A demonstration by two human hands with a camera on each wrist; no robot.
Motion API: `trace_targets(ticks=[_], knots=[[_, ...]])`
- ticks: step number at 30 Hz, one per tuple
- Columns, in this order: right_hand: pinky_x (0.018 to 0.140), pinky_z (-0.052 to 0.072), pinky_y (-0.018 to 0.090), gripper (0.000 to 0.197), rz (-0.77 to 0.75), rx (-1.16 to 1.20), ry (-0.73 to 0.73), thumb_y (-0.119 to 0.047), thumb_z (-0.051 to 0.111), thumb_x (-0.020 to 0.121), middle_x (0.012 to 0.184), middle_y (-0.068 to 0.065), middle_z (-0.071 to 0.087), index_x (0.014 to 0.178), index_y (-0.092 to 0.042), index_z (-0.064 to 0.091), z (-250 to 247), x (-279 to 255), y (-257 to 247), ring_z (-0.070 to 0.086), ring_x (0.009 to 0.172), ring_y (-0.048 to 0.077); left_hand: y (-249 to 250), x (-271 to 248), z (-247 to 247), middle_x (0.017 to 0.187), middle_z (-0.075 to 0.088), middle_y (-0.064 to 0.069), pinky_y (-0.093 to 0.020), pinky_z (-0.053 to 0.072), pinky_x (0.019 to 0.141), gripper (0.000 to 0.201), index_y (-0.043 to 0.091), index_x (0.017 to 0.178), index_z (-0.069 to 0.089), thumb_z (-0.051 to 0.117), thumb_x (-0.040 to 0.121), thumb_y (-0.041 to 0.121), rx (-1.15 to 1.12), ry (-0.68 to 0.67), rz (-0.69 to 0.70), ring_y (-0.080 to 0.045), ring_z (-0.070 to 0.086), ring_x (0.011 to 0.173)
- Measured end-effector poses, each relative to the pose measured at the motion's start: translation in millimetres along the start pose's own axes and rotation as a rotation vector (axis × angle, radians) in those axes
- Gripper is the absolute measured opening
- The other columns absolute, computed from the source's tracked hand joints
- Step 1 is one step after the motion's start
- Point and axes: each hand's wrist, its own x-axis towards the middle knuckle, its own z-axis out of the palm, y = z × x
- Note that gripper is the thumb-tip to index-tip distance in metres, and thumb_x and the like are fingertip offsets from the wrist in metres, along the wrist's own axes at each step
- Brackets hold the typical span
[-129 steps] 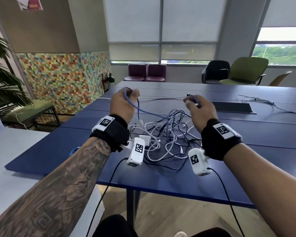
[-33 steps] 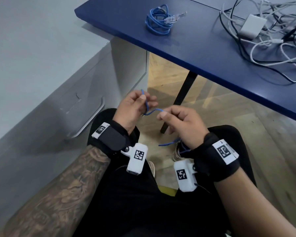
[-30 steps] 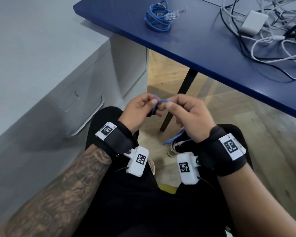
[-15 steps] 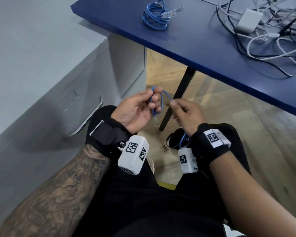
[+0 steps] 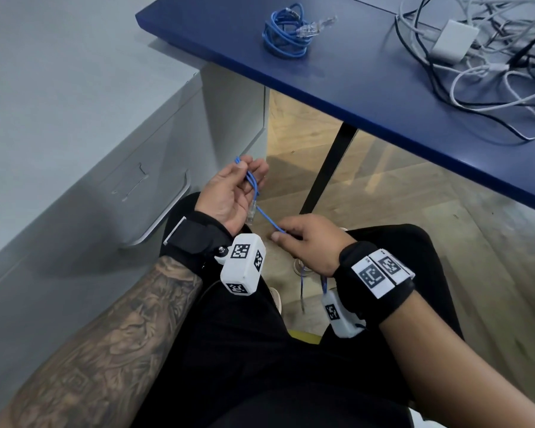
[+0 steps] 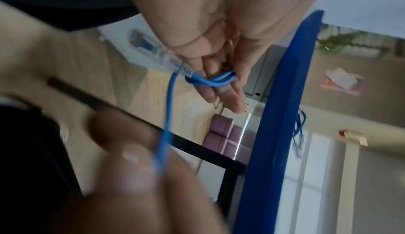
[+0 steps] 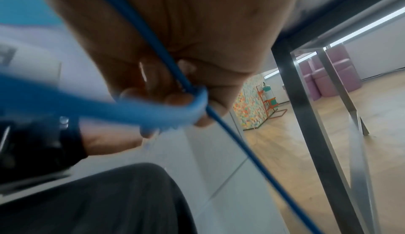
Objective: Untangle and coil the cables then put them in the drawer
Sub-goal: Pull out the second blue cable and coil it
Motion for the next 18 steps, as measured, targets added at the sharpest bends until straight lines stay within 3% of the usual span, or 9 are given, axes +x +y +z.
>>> trace_targets(ticks=[5,8,12,14,18], knots=[[0.062,0.047,0.032,0.008,-0.043,0.098,0.201,-0.021,0.065,0.090,0.066,-0.001,0.063,0.084,-0.019,0.071,-24,-11,-13,0.055,0.061,0.017,-10,-7,3,0.080,0.071,-0.010,-0.027,0.056,0.072,0.016,0.002,0.099,0.062,0.046,0.100,0.003,0.526,-0.210,0.019,-0.018,0.069,0.069],[0.050,0.038,0.020,0.005,-0.037,0.116,0.309,-0.016,0.073,0.086,0.053,-0.007,0.054,0.083,-0.020,0.072,-45,-13,-13,0.040,0.050,0.007,-16,-15,8,0.066,0.067,-0.005,-0.023,0.051,0.059,0.020,0.001,0.094,0.063,0.044,0.101,0.004,0.717,-0.323,-0.017,-0.014,0.060,0.055],[0.058,0.046,0.019,0.008,-0.040,0.124,0.436,-0.021,0.077,0.084,0.072,0.012,0.063,0.088,-0.024,0.070,-62,-10,-4,0.047,0.059,0.005,-12,-24,22,0.057,0.053,-0.008,-0.023,0.037,0.048,0.035,0.002,0.085,0.063,0.040,0.104,0.020,0.878,-0.414,-0.091,-0.014,0.040,0.045],[0.062,0.047,0.014,0.010,-0.052,0.148,0.476,-0.025,0.078,0.084,0.076,0.003,0.066,0.088,-0.026,0.069,-61,-6,4,0.053,0.064,0.003,-8,-26,26,0.054,0.046,-0.008,-0.023,0.031,0.045,0.031,0.004,0.078,0.060,0.043,0.100,0.018,0.855,-0.439,-0.132,-0.013,0.033,0.042],[0.065,0.044,0.014,0.006,-0.010,0.262,0.535,-0.031,0.073,0.089,0.075,-0.010,0.067,0.085,-0.026,0.072,-46,2,19,0.058,0.067,0.001,0,-21,20,0.048,0.037,0.000,-0.023,0.024,0.040,0.028,0.013,0.068,0.045,0.038,0.094,0.019,0.457,-0.385,-0.314,-0.009,0.024,0.034]])
